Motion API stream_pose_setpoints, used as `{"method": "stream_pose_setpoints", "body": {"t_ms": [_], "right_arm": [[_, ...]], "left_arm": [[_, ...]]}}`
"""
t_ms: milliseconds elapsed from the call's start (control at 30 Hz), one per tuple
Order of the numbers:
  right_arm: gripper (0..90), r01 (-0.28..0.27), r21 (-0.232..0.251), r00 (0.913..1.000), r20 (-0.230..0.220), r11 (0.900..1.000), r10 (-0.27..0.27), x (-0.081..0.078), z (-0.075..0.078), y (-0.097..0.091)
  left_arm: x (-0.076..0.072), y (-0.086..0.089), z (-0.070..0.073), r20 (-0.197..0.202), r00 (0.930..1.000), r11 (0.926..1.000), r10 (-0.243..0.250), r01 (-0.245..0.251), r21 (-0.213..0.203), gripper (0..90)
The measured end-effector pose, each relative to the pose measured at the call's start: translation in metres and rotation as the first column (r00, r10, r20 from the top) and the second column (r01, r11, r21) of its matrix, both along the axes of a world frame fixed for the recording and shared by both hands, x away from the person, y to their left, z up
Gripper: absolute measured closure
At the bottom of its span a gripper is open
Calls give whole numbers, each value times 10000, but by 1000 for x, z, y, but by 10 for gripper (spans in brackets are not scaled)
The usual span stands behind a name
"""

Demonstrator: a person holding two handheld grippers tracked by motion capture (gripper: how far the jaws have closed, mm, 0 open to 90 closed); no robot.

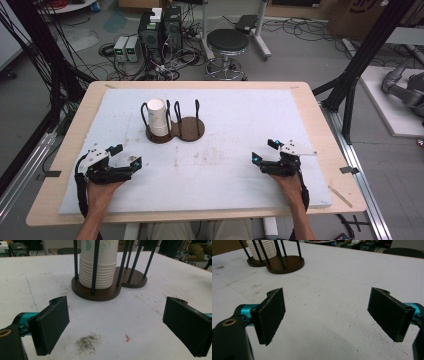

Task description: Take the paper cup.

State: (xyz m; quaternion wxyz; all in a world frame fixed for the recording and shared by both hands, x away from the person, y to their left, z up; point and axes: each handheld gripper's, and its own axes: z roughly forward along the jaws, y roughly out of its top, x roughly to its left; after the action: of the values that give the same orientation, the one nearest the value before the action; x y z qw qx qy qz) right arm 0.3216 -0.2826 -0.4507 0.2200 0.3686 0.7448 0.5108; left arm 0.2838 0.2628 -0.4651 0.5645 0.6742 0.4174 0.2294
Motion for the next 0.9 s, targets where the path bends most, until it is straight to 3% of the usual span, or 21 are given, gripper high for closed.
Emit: {"method": "stream_pose_setpoints", "body": {"t_ms": [133,267,467,600,900], "right_arm": [[150,-18,-26,10000,69,10000,18,0,0,0],[150,-19,-47,10000,82,10000,19,0,0,0],[150,9,25,10000,21,10000,-9,0,0,0],[150,-16,-25,10000,50,10000,16,0,0,0],[150,-14,12,10000,10,10000,14,0,0,0]], "left_arm": [[1,4,10,222,9998,9999,18,-14,-169,68],[5,10,30,600,9981,9981,-153,188,-582,68],[21,16,71,977,9932,9973,-633,665,-296,68],[39,18,98,1047,9873,9923,-1192,1220,-211,68],[78,18,138,661,9731,9746,-2207,2174,537,68]]}}
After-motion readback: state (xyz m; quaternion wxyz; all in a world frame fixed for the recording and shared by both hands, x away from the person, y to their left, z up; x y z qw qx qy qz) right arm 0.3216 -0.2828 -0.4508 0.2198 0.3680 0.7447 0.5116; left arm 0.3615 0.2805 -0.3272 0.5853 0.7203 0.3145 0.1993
